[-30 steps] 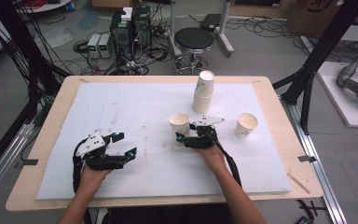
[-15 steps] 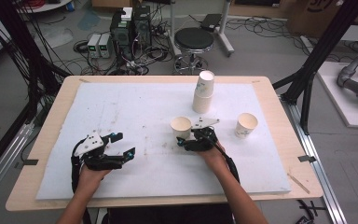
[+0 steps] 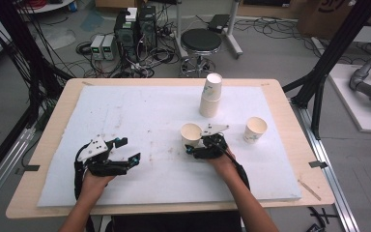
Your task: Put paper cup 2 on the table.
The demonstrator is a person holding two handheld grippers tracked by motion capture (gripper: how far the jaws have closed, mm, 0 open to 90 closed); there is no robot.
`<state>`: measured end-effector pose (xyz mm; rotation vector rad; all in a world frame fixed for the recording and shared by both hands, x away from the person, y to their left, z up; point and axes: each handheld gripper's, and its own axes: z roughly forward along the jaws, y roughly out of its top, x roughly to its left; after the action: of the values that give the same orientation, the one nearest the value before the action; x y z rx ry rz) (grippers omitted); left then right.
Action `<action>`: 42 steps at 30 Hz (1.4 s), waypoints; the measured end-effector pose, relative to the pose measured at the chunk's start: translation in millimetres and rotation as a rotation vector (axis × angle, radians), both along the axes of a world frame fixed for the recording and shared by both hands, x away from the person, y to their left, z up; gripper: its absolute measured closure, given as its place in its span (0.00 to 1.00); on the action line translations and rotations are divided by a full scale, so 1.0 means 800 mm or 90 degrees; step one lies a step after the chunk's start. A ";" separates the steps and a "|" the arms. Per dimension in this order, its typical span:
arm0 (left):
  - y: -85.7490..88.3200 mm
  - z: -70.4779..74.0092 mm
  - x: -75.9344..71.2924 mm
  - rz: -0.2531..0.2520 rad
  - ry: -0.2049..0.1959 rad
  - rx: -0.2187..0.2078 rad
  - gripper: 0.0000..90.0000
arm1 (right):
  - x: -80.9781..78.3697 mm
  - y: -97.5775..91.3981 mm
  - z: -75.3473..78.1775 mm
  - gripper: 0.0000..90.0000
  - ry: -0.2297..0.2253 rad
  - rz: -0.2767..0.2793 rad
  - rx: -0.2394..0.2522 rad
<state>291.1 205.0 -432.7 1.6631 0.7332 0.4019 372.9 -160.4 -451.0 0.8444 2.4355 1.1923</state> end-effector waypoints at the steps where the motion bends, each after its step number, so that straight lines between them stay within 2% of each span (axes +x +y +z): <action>1: 0.000 0.000 0.000 -0.001 0.001 0.000 0.21 | 0.000 0.000 0.000 0.36 0.005 0.000 0.003; 4: 0.000 0.000 0.000 0.000 0.002 0.001 0.21 | 0.000 -0.004 0.001 0.23 0.005 -0.020 0.017; 8: 0.002 0.000 0.001 0.005 0.005 -0.005 0.21 | -0.005 -0.016 0.007 0.23 0.004 -0.015 0.030; 18: 0.005 0.000 0.004 0.029 0.007 -0.023 0.18 | -0.036 -0.061 0.032 0.23 -0.026 0.000 0.066; 28: 0.005 0.001 0.006 0.035 -0.002 -0.031 0.18 | -0.075 -0.118 0.046 0.23 -0.071 -0.041 0.110; 31: 0.006 0.002 0.006 0.034 -0.008 -0.033 0.18 | -0.086 -0.132 0.050 0.23 -0.089 -0.047 0.113; 42: 0.006 0.009 -0.003 0.027 -0.032 -0.042 0.18 | -0.117 -0.159 0.058 0.23 -0.124 -0.080 0.128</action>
<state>288.6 210.1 -425.1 1.5716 0.7379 0.4441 279.6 -287.7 -404.9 0.8773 2.1036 1.4164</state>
